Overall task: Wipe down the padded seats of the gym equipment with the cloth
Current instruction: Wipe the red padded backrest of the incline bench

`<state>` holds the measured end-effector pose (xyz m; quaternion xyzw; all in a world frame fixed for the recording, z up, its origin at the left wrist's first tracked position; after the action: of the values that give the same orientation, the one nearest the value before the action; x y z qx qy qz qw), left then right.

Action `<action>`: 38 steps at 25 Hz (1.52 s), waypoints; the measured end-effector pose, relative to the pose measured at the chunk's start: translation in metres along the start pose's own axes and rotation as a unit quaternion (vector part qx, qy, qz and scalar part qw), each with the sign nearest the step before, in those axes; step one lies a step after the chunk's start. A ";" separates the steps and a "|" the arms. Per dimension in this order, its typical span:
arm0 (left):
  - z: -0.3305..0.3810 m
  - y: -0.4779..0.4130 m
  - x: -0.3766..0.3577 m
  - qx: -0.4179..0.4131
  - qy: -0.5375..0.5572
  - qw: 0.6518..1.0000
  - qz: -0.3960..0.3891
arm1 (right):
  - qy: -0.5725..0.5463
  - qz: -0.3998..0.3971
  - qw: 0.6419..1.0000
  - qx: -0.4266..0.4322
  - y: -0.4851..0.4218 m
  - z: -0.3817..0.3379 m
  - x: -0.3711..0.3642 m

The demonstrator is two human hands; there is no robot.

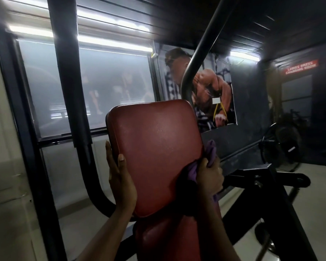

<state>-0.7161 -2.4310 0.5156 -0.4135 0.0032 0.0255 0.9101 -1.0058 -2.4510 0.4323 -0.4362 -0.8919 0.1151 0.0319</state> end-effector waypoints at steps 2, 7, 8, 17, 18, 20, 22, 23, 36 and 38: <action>-0.002 0.001 0.001 -0.004 0.004 1.000 0.002 | -0.031 0.046 0.998 -0.030 0.024 0.005 0.002; -0.007 -0.002 0.002 0.010 0.016 1.000 0.008 | -0.002 0.058 0.998 0.011 0.086 -0.016 -0.016; -0.007 -0.003 0.002 0.013 0.017 1.000 0.006 | 0.006 0.044 0.999 0.015 0.097 -0.017 -0.022; 0.000 0.000 0.000 0.057 0.001 0.996 -0.066 | 0.096 -0.109 0.973 0.177 0.200 -0.043 -0.054; -0.002 0.006 0.004 0.070 0.015 0.995 -0.073 | 0.103 -0.134 0.959 0.226 0.210 -0.046 -0.051; -0.004 0.029 0.016 0.089 0.035 0.993 -0.063 | 0.088 -0.183 0.929 0.309 0.215 -0.049 -0.031; -0.010 0.065 0.027 0.111 0.039 0.992 -0.055 | 0.012 -0.191 0.922 0.336 0.201 -0.039 0.004; -0.015 0.084 0.030 0.111 0.033 0.992 -0.051 | -0.034 -0.175 0.929 0.325 0.188 -0.025 0.024; -0.089 0.159 -0.009 0.125 0.042 0.991 -0.028 | 0.131 -0.151 0.939 0.278 0.165 0.055 -0.025; -0.093 0.161 -0.009 0.116 0.039 0.992 -0.036 | 0.106 -0.119 0.948 0.276 0.149 0.056 -0.018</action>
<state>-0.7319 -2.3956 0.3340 -0.3060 0.0269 -0.0241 0.9513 -0.8893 -2.3867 0.3437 -0.3109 -0.8621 0.3050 0.2592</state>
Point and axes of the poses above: each hand's wrist, its own y-axis away from the middle knuckle, its own x-axis out of the back of the hand, z = x × y, the point moved 9 cm from there along -y, towards the middle knuckle, and after that the axes turned 15 degrees about -z, right-handed, at the moved point
